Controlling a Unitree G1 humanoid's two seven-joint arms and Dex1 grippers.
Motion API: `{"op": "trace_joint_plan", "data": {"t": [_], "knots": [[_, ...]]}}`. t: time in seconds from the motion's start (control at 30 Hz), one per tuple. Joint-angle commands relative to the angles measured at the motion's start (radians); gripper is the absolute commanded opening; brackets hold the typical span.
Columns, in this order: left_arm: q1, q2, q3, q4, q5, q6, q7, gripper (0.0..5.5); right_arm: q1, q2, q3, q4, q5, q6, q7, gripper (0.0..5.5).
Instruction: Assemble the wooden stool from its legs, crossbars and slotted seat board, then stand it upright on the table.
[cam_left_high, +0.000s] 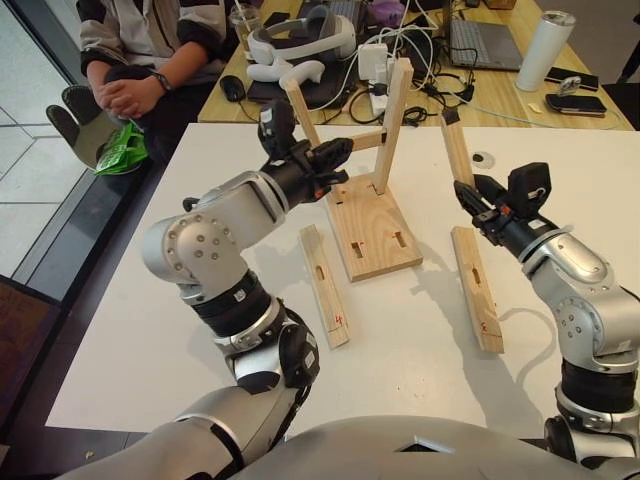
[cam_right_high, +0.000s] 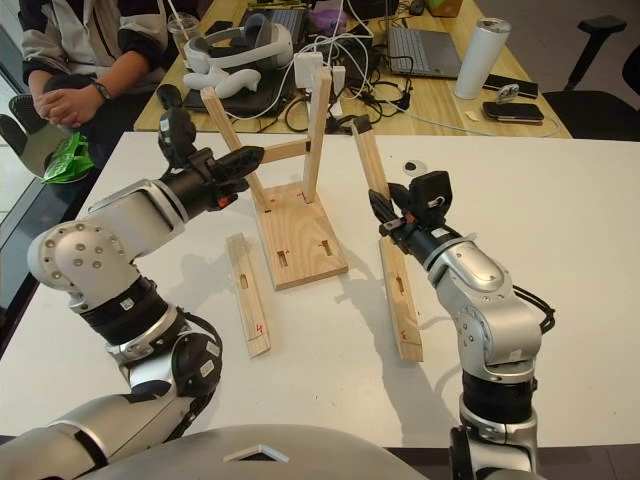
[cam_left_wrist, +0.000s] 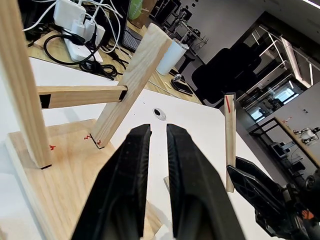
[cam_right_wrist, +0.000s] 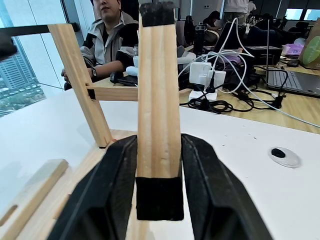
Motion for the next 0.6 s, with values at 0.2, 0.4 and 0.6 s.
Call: {"op": "trace_joint_plan", "data": {"t": [0.2, 0.4, 0.6], "knots": [[-0.065, -0.290, 0.031, -0.019, -0.083, 0.031, 0.069, 0.62, 0.017, 0.156, 0.080, -0.028, 0.085, -0.020, -0.015, 1.28], [-0.026, -0.205, -0.118, -0.017, -0.092, -0.137, 0.088, 0.62, -0.025, 0.218, 0.082, 0.012, 0.097, -0.026, -0.040, 1.28], [0.197, -0.142, -0.391, -0.084, 0.049, -0.566, 0.161, 0.62, 0.002, 0.316, 0.079, 0.071, 0.056, -0.123, -0.123, 1.28]]}}
